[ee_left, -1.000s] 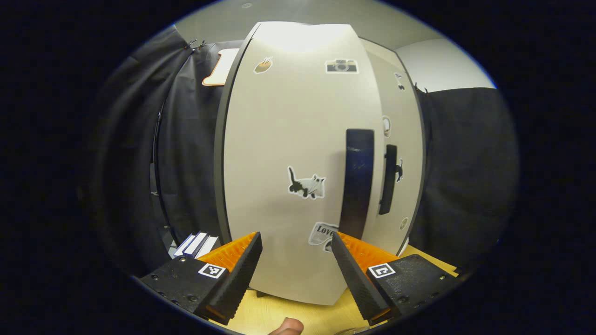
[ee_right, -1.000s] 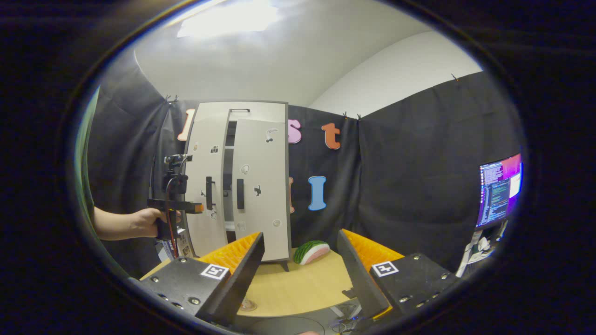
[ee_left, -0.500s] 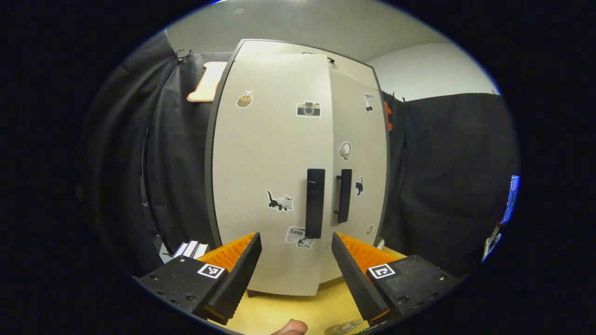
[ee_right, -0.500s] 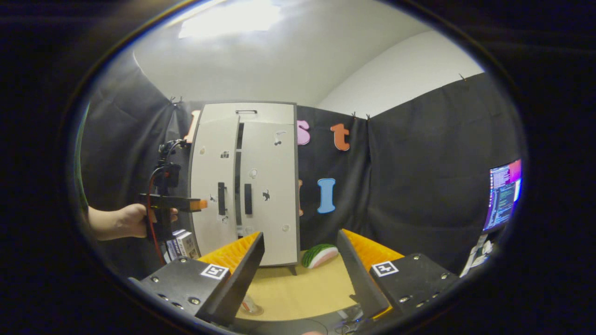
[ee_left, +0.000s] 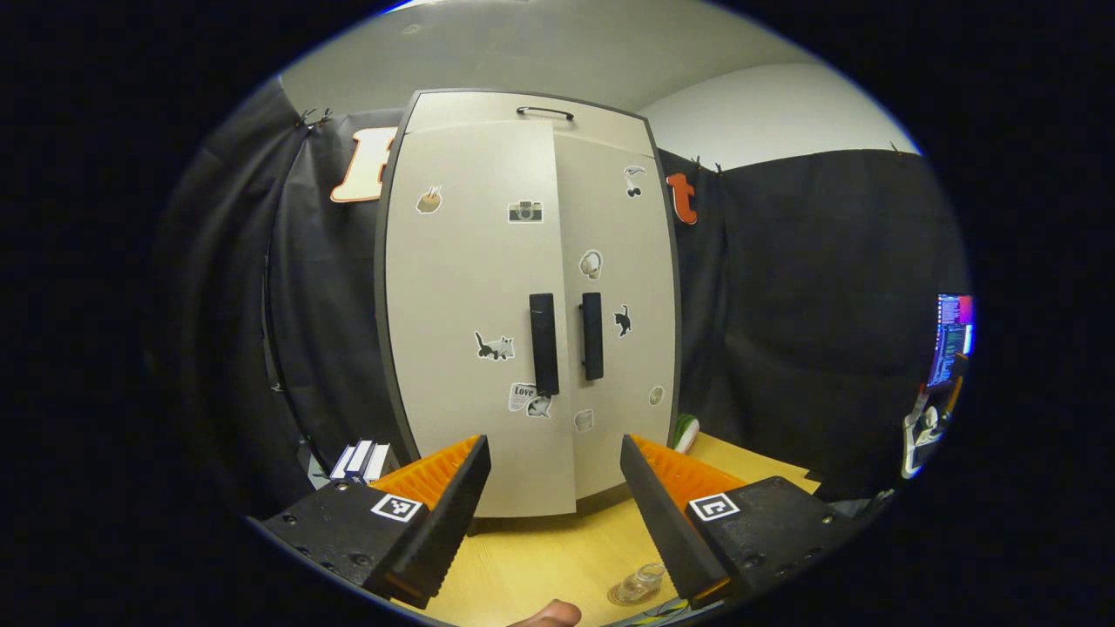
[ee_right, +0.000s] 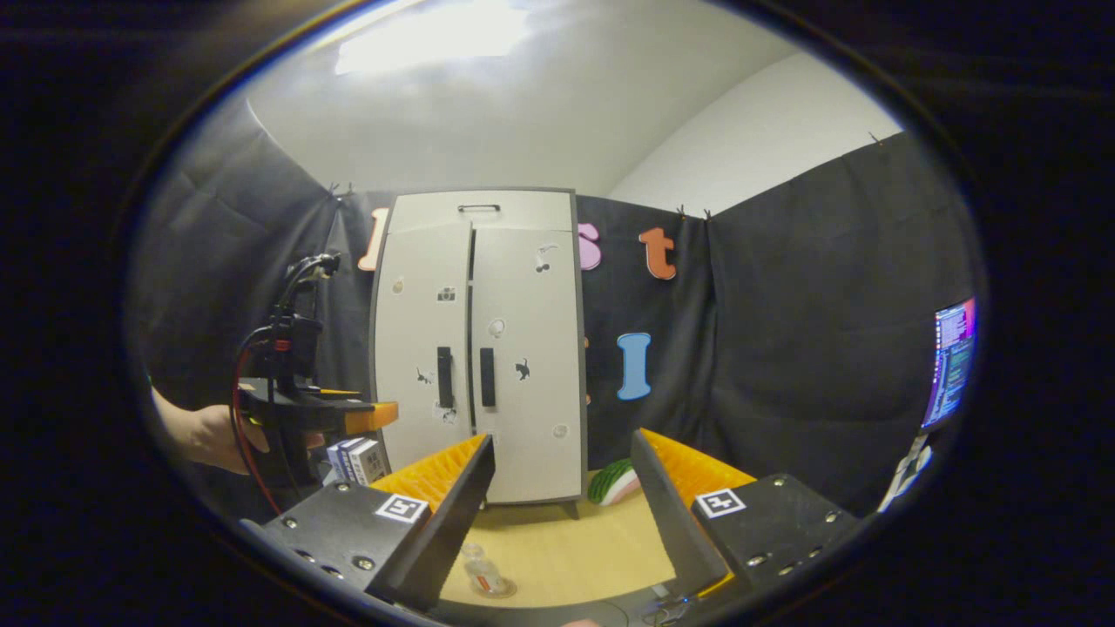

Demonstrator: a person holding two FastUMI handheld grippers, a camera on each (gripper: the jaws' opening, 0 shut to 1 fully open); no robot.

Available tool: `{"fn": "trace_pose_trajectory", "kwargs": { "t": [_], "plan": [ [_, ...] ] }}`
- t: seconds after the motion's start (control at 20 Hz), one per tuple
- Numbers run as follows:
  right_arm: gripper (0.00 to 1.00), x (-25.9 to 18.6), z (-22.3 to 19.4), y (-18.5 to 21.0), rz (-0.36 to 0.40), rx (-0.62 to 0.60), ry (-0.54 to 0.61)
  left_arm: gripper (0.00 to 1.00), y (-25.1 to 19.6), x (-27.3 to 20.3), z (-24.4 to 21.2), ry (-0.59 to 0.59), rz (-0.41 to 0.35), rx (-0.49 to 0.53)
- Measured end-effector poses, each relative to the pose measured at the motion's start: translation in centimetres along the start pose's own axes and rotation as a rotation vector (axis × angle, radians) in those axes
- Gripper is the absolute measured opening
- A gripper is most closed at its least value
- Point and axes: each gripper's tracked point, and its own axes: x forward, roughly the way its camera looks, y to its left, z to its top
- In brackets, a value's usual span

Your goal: Grasp the bottle in the cabinet with the left hand and place it on the coaster, then close the right door with the right hand and the left door with the left hand.

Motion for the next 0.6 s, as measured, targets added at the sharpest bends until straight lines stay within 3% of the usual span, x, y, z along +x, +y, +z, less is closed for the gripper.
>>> {"fn": "trace_pose_trajectory", "kwargs": {
  "t": [0.3,0.6],
  "plan": [
    [0.96,0.4,1.0,-1.8,-0.029,-0.034,0.015,0.95,-1.4,-1.3,2.0,-0.026,-0.014,-0.041],
    [0.96,0.6,1.3,-0.6,-0.030,-0.049,0.019,0.95,-1.8,-1.8,2.8,-0.030,-0.028,-0.081]
  ]
}}
